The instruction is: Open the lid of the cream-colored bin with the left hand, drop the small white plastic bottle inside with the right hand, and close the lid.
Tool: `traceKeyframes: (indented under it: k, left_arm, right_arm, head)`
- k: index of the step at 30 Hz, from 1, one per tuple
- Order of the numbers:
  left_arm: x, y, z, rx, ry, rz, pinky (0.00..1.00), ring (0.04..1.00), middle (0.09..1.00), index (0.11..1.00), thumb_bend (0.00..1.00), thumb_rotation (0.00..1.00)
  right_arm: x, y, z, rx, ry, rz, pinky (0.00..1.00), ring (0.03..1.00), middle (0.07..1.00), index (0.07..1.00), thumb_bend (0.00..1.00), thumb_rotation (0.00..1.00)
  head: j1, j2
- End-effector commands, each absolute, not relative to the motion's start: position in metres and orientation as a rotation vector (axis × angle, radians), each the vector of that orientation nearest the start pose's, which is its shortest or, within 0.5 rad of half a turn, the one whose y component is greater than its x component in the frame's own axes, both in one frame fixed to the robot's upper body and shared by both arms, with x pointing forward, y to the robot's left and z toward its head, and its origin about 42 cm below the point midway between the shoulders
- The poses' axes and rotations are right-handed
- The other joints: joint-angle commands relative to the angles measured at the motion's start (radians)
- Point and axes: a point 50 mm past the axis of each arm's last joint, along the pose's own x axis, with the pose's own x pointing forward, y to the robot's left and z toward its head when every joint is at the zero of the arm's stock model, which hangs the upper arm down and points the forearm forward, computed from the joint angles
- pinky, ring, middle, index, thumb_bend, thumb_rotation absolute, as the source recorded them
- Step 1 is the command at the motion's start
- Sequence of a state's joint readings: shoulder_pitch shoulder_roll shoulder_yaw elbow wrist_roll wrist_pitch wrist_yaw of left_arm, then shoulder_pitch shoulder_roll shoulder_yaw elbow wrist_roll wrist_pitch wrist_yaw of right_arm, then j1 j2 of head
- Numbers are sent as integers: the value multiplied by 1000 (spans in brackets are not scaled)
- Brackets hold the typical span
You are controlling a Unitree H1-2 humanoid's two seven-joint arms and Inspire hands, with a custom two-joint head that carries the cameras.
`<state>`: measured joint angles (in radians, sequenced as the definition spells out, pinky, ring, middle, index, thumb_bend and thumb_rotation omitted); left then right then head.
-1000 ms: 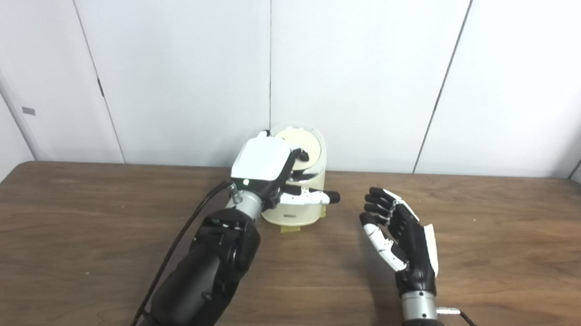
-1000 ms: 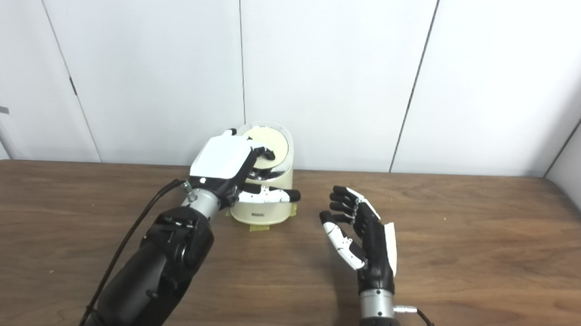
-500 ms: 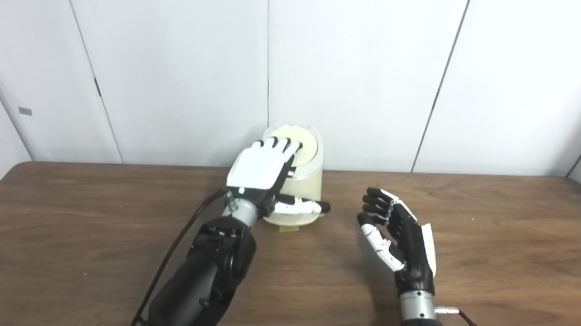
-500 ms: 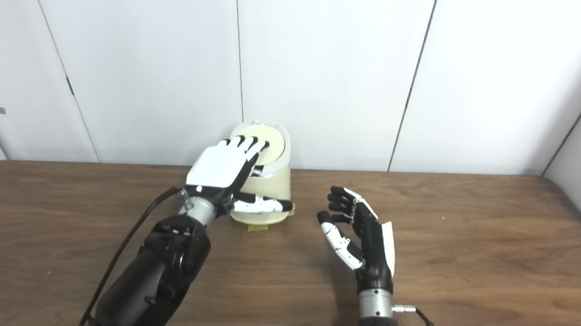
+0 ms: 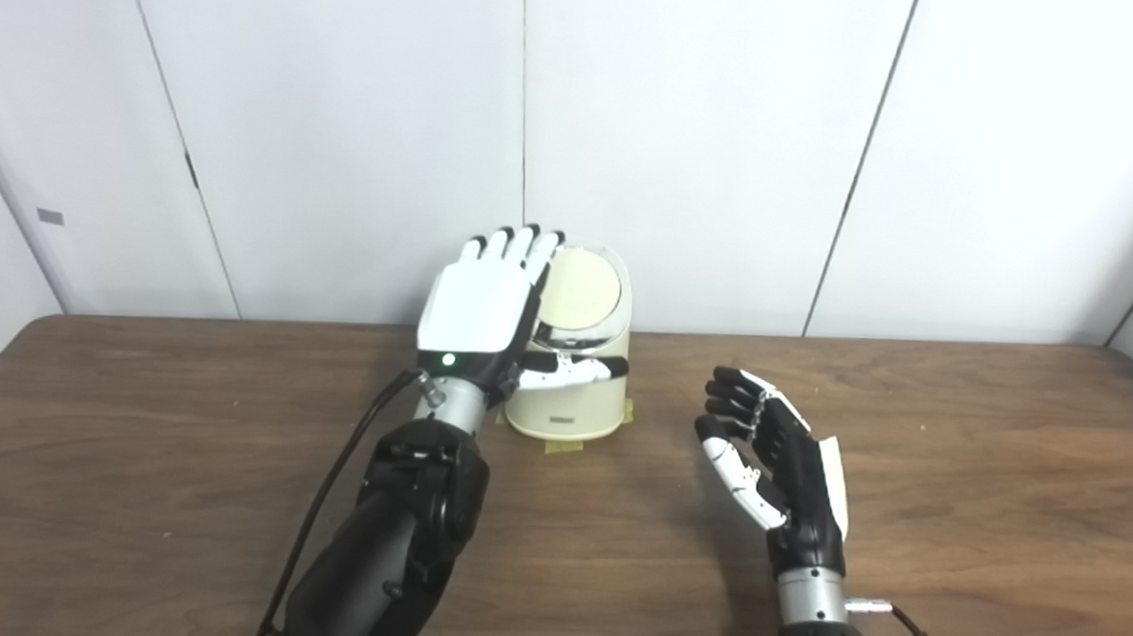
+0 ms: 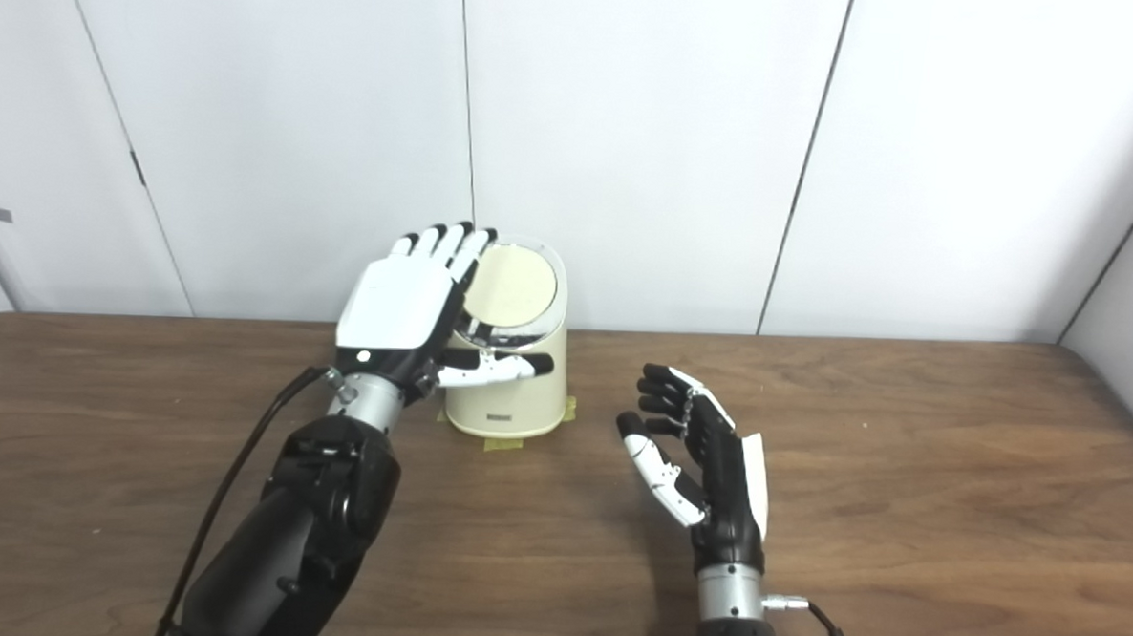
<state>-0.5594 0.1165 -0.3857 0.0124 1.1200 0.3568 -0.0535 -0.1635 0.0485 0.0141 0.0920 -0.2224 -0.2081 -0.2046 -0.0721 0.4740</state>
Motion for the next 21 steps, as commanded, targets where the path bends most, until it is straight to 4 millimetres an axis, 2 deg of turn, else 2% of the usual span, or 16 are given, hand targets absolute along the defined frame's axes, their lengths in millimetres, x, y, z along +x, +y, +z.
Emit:
traceKeyframes:
  k: [1, 7, 9, 10, 11, 13, 15, 16, 20, 21]
  left_arm:
    - [405, 112, 284, 1249, -532, 90, 1000, 1000, 1000, 1000, 902, 777]
    - [401, 116, 284, 1188, -566, 99, 1000, 1000, 1000, 1000, 875, 763]
    - [398, 122, 286, 1101, -594, 118, 1000, 1000, 1000, 1000, 822, 808]
    - [397, 125, 287, 1057, -608, 125, 1000, 1000, 1000, 1000, 762, 902]
    - [395, 130, 288, 975, -632, 132, 1000, 1000, 1000, 1000, 732, 950]
    - [392, 141, 288, 821, -663, 139, 963, 980, 968, 943, 582, 990]
    - [385, 157, 283, 616, -667, 134, 868, 929, 920, 888, 446, 940]
    - [383, 161, 281, 559, -668, 134, 797, 880, 879, 852, 392, 871]
    - [364, 182, 262, 392, -633, 143, 703, 788, 797, 784, 298, 716]
    - [360, 186, 257, 356, -628, 145, 680, 763, 775, 762, 259, 632]
  right_arm:
    - [343, -177, 157, -129, -387, -129, 637, 702, 720, 727, 333, 499]
    - [342, -177, 157, -127, -387, -128, 637, 705, 719, 727, 326, 478]
    - [342, -176, 157, -128, -389, -128, 633, 703, 717, 726, 325, 477]
    - [342, -176, 157, -127, -391, -128, 629, 700, 717, 726, 319, 470]
    - [343, -176, 157, -129, -393, -128, 627, 699, 717, 725, 316, 465]
    - [343, -176, 158, -131, -394, -129, 620, 692, 714, 721, 307, 459]
    - [344, -177, 159, -128, -396, -134, 618, 690, 713, 720, 299, 453]
    - [344, -177, 159, -128, -398, -136, 614, 688, 712, 719, 295, 451]
    - [344, -179, 160, -113, -404, -148, 607, 679, 708, 713, 281, 441]
    - [344, -180, 160, -114, -405, -150, 604, 677, 706, 710, 268, 437]
  head:
    - [-1, 0]
    - [1, -2]
    - [-3, 0]
    - [-3, 0]
    - [-4, 0]
    - [-4, -1]
    - [-5, -2]
    - [-4, -1]
    - [-2, 0]
    - [-2, 1]
